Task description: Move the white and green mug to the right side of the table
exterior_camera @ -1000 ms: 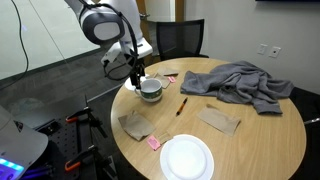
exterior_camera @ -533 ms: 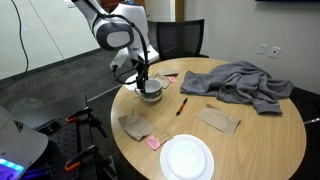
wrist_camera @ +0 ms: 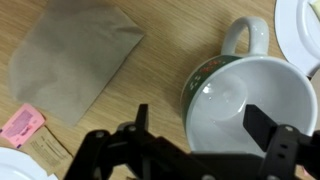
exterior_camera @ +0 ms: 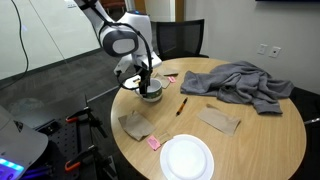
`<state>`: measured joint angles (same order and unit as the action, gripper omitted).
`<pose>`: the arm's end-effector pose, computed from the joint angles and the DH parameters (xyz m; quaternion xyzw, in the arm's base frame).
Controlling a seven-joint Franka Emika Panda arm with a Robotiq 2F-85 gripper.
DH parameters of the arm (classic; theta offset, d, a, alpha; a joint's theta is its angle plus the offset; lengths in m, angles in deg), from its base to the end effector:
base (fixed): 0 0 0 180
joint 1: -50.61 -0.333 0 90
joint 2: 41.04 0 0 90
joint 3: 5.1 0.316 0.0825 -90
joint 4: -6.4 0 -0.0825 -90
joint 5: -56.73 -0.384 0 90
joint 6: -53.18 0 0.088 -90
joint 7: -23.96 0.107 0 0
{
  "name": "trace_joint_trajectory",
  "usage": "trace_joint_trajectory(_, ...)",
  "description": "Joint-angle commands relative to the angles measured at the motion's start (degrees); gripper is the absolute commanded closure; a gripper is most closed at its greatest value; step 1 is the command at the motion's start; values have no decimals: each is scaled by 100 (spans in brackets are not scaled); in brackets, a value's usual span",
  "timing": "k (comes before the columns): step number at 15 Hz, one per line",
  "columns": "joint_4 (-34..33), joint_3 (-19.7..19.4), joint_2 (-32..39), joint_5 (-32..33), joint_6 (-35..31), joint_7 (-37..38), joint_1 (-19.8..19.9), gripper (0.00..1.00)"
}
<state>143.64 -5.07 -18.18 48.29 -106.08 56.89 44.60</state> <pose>0.4910 0.0454 0.1507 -0.9539 0.2990 0.0155 0.0217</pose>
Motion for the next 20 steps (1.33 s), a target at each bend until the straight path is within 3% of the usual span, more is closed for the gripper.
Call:
trace_joint_trajectory(1,-246,-132,183,-61,131,-60,-132,31)
trace_joint_trajectory(10,-780,-169,598,-66,340,-104,-176,99)
trace_joint_trajectory(20,-669,-450,493,-79,534,125,-203,98)
